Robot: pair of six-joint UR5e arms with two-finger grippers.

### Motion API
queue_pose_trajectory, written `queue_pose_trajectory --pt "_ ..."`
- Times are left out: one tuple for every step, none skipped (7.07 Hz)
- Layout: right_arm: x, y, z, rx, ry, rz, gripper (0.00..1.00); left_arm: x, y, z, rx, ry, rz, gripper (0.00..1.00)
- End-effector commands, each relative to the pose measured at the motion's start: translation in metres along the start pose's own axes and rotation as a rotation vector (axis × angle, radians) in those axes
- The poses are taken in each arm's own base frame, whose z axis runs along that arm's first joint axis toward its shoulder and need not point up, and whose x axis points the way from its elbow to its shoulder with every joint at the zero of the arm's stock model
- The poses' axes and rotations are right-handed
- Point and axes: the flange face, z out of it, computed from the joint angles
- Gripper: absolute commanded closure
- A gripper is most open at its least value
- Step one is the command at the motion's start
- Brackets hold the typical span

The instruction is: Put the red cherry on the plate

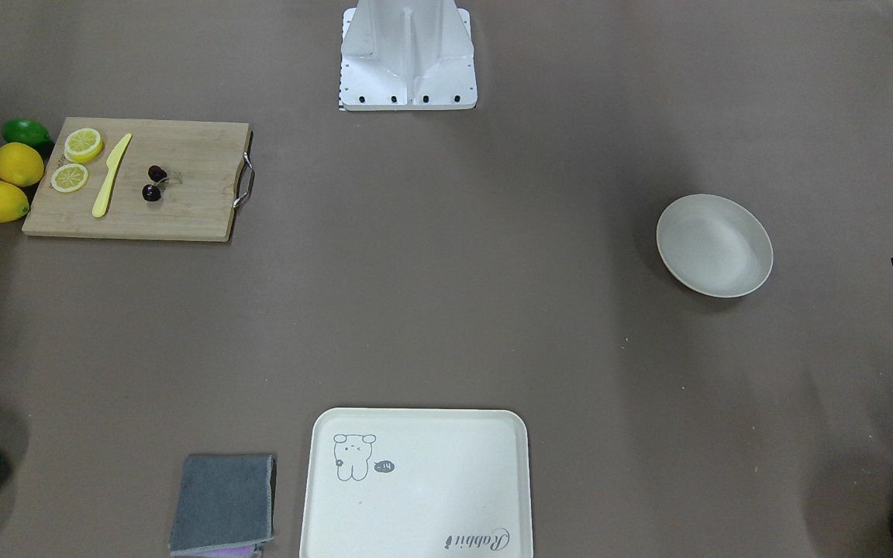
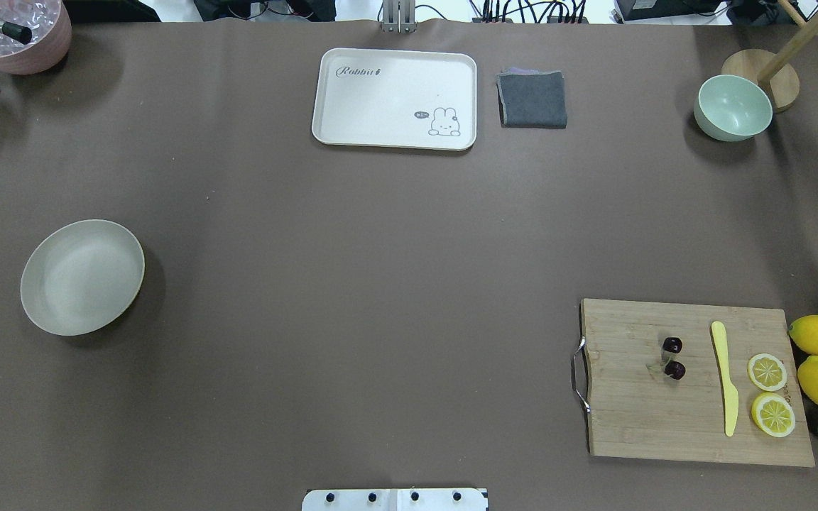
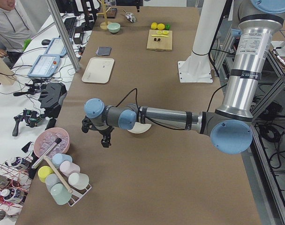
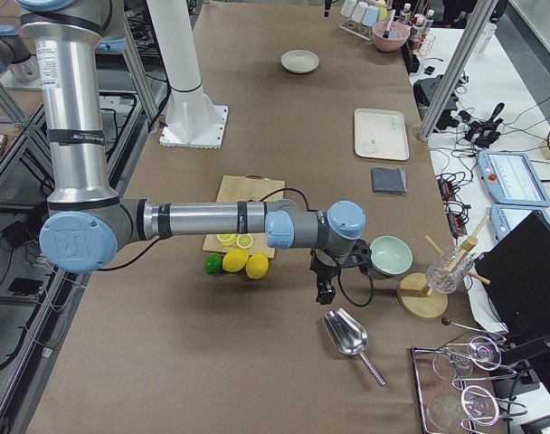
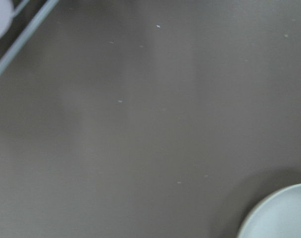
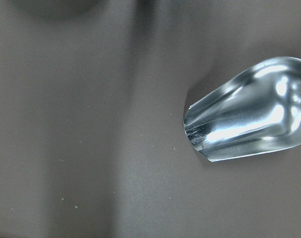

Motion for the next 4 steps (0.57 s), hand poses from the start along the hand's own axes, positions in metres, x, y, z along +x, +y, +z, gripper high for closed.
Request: queue_pose_trajectory --pt "0.0 0.0 0.004 -0.007 -0.002 0.002 0.0 0.046 0.018 0.063 -0.057 0.039 -0.042 0.02" --pt "-0.001 0.0 0.005 -0.009 -0.002 -0.001 0.0 0.053 0.031 0.108 -0.103 0.039 -0.001 0.02" --pt "-0.001 -0.001 0.005 -0.009 -0.002 -0.001 0.0 0.055 0.038 0.133 -0.113 0.049 0.008 0.02" --pt "0.0 0.001 0.005 -0.011 -0.004 0.001 0.0 0.051 0.047 0.142 -0.11 0.056 -0.013 0.02"
